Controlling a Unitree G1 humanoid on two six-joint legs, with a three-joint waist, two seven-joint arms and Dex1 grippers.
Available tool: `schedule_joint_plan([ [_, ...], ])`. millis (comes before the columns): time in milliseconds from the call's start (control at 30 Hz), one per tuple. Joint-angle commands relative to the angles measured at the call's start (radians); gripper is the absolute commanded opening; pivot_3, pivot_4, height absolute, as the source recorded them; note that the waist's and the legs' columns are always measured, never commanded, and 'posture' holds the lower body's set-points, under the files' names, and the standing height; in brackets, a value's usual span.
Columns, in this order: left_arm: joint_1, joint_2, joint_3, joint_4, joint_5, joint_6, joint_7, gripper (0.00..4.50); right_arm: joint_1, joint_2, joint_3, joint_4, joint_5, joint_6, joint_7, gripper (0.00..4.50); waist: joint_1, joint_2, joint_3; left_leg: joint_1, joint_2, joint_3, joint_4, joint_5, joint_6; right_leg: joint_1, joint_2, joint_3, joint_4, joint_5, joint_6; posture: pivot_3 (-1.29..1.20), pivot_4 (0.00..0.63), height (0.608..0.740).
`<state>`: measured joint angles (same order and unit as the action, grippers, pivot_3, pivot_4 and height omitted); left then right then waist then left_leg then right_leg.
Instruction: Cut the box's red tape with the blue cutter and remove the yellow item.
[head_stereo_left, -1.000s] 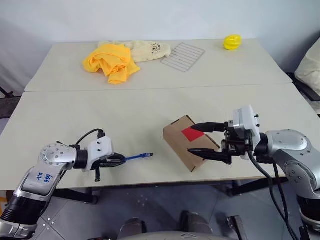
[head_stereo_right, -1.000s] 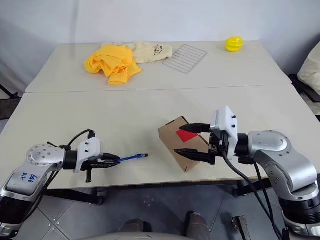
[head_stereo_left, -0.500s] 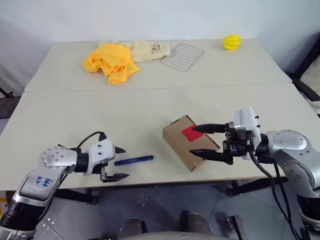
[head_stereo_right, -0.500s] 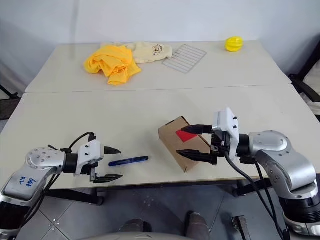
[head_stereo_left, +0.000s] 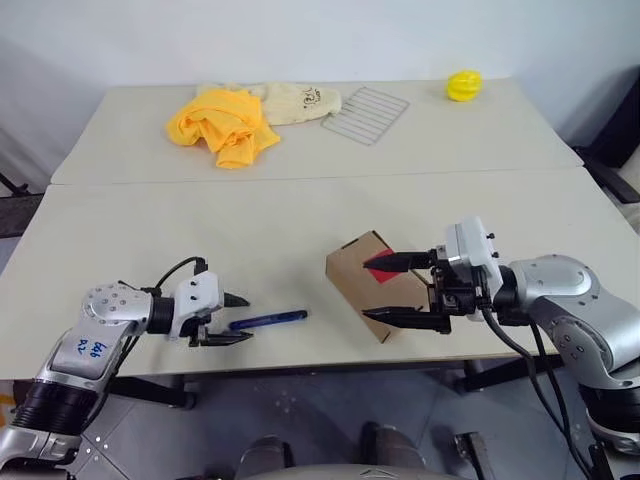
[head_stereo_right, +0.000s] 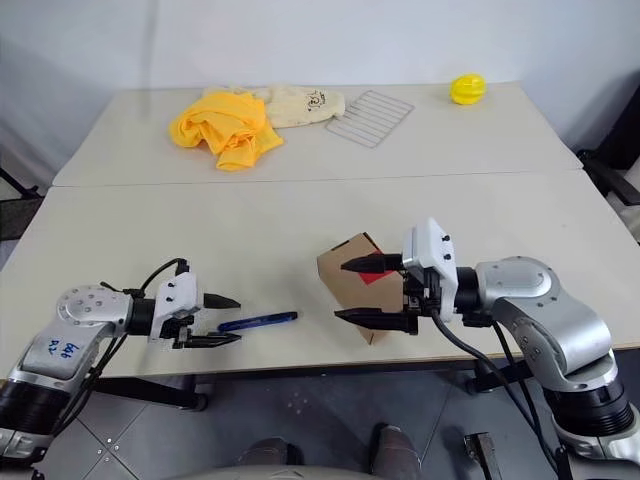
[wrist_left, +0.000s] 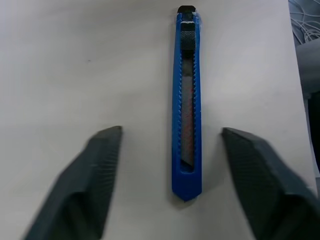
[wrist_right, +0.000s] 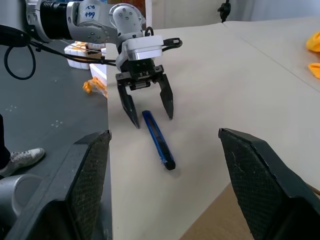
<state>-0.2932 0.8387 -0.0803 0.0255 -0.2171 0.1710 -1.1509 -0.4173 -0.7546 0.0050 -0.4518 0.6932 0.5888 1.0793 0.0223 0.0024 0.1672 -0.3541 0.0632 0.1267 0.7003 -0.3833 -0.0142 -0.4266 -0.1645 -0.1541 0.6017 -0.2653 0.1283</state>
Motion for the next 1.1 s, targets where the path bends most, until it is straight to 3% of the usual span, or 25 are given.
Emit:
schedule_joint_plan([
  [33,0.003,0.018,-0.060,0.036,0.058,0.017,-0.032,2.53,-0.021,-0.004,0.005,-0.048,0.020,-0.001,0.014,3.57,0.000,0.000,0.000,0.000,0.000,0.000,0.000,0.000,0.000,0.000,0.000,0.000,0.000,0.000,0.000,0.00,0.150,0.740],
  [300,-0.005,0.015,-0.088,0.064,0.066,-0.012,-0.074,2.53,-0.036,-0.006,0.088,-0.065,-0.027,-0.017,0.043,3.57,-0.001,0.002,-0.001,0.000,0.000,0.000,0.000,0.000,0.000,0.000,0.000,0.000,0.000,0.000,0.000,0.00,0.150,0.740],
  [400,0.005,0.024,-0.103,0.050,0.067,-0.008,-0.097,2.02,-0.043,-0.009,0.122,-0.056,-0.067,-0.040,0.060,3.57,-0.001,0.002,-0.001,0.000,0.000,0.000,0.000,0.000,0.000,0.000,0.000,0.000,0.000,0.000,0.000,0.00,0.150,0.740],
  [533,0.003,0.015,-0.105,0.049,0.076,-0.017,-0.081,0.91,-0.052,-0.001,0.139,-0.044,-0.089,-0.056,0.079,3.57,-0.002,0.002,-0.001,0.001,0.000,0.000,0.000,0.000,0.000,0.000,0.000,0.000,0.000,0.000,0.000,0.00,0.150,0.740],
  [800,0.012,0.020,-0.118,0.037,0.085,-0.033,-0.090,0.91,-0.095,0.053,0.203,0.012,-0.148,-0.109,0.110,3.57,-0.003,0.003,-0.003,0.001,0.000,0.001,0.000,0.000,0.000,0.000,0.000,0.000,0.000,0.000,0.000,0.00,0.150,0.740],
  [933,0.018,0.032,-0.133,0.016,0.093,-0.038,-0.104,0.91,-0.170,0.100,0.334,0.082,-0.300,-0.125,0.074,3.57,-0.009,0.004,-0.003,0.001,0.000,0.001,0.000,0.000,0.000,0.000,0.000,0.000,0.000,0.000,0.000,0.00,0.150,0.740],
  [1033,0.022,0.035,-0.138,0.007,0.093,-0.035,-0.111,0.87,-0.199,0.137,0.390,0.124,-0.380,-0.123,0.032,2.96,-0.011,0.006,-0.005,0.001,0.000,0.001,0.000,0.000,0.000,0.000,0.000,0.000,0.001,0.000,0.000,0.00,0.150,0.740],
  [1100,0.026,0.038,-0.141,-0.001,0.094,-0.029,-0.118,0.87,-0.205,0.158,0.415,0.135,-0.408,-0.108,0.015,2.29,-0.011,0.007,-0.005,0.001,0.000,0.001,0.000,0.000,0.000,0.000,0.000,0.000,0.001,0.000,0.000,0.00,0.150,0.740],
])
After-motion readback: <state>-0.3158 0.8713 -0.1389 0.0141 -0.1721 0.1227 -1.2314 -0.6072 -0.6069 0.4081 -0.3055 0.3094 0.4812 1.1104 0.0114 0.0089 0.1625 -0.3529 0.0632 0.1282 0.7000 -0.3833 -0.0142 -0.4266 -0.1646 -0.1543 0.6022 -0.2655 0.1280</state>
